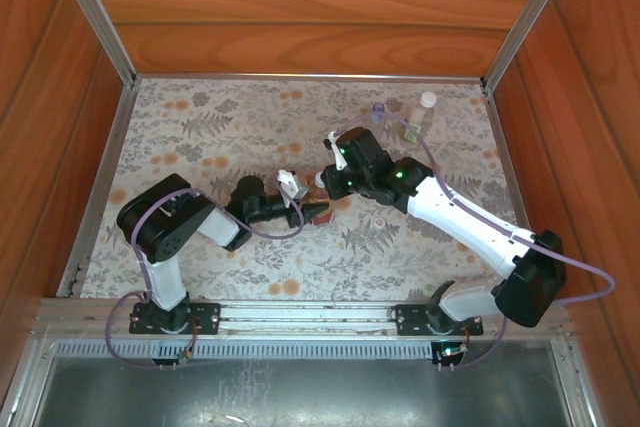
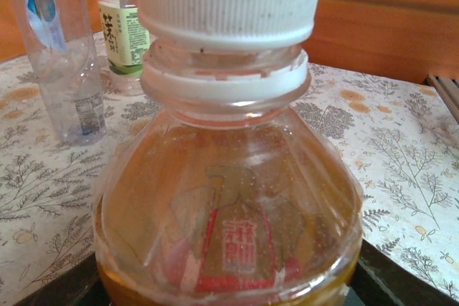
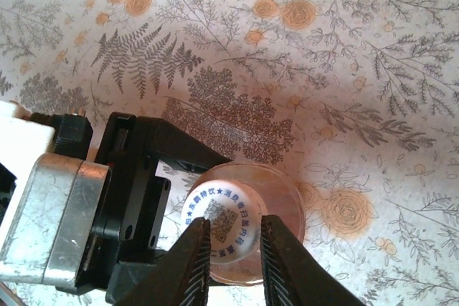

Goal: Screw on the bottle caps

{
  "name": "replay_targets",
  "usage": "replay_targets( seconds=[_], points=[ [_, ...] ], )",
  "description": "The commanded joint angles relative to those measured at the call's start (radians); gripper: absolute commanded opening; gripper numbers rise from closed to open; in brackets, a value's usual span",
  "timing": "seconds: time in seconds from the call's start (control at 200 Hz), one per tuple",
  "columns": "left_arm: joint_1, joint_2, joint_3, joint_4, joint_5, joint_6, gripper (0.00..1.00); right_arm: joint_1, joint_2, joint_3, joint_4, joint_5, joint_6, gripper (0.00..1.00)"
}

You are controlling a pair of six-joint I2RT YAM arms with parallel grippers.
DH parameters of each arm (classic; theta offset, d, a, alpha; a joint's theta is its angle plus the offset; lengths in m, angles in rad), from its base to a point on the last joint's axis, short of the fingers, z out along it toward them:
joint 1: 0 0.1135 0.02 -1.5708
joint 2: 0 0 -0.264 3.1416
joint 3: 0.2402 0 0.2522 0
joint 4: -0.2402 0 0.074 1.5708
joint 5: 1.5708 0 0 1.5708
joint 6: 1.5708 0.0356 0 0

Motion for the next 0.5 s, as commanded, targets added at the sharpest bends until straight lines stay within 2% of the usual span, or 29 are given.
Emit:
replay_targets(
  seconds=[0.0,0.065,0.18,0.35,0.495],
  points=[
    [0.0,0.01,0.006,-0.054,0.008,0.008,0.59,-0.002,-0.028,0.02,-0.022,-0.002,-0.03,0.38],
    [-0.001,0.012,0.007,-0.053,0.008,0.008,0.59,0.001,-0.037,0.018,-0.008,-0.009,-0.063,0.49],
    [0.0,0.011,0.005,-0.054,0.008,0.007,0.59,0.01,-0.03,0.026,-0.013,0.004,-0.151,0.61],
    [0.0,0.011,0.007,-0.054,0.007,0.008,0.59,0.034,0.029,0.077,-0.075,0.106,-0.198,0.63],
    [0.0,0.013,0.01,-0.055,0.008,0.004,0.59,0.045,0.084,0.126,-0.113,0.138,-0.177,0.57]
  ],
)
